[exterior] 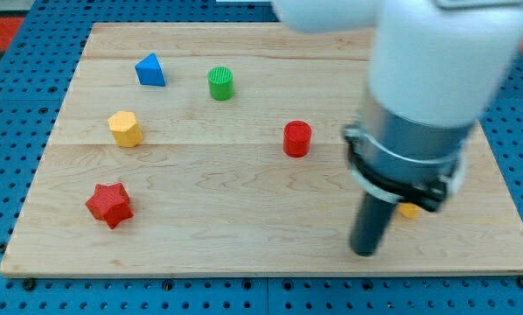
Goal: Move the yellow heart to the bottom center of the board
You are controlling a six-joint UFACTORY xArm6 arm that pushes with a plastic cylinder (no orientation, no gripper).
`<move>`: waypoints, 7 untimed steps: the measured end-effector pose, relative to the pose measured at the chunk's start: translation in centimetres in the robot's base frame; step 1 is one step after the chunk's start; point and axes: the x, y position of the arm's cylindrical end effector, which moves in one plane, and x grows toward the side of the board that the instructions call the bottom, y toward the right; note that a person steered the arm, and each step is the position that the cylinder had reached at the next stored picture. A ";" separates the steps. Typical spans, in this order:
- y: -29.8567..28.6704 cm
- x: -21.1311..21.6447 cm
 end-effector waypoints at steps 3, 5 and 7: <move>-5.2 -7.2; -12.7 -11.9; -13.6 -8.0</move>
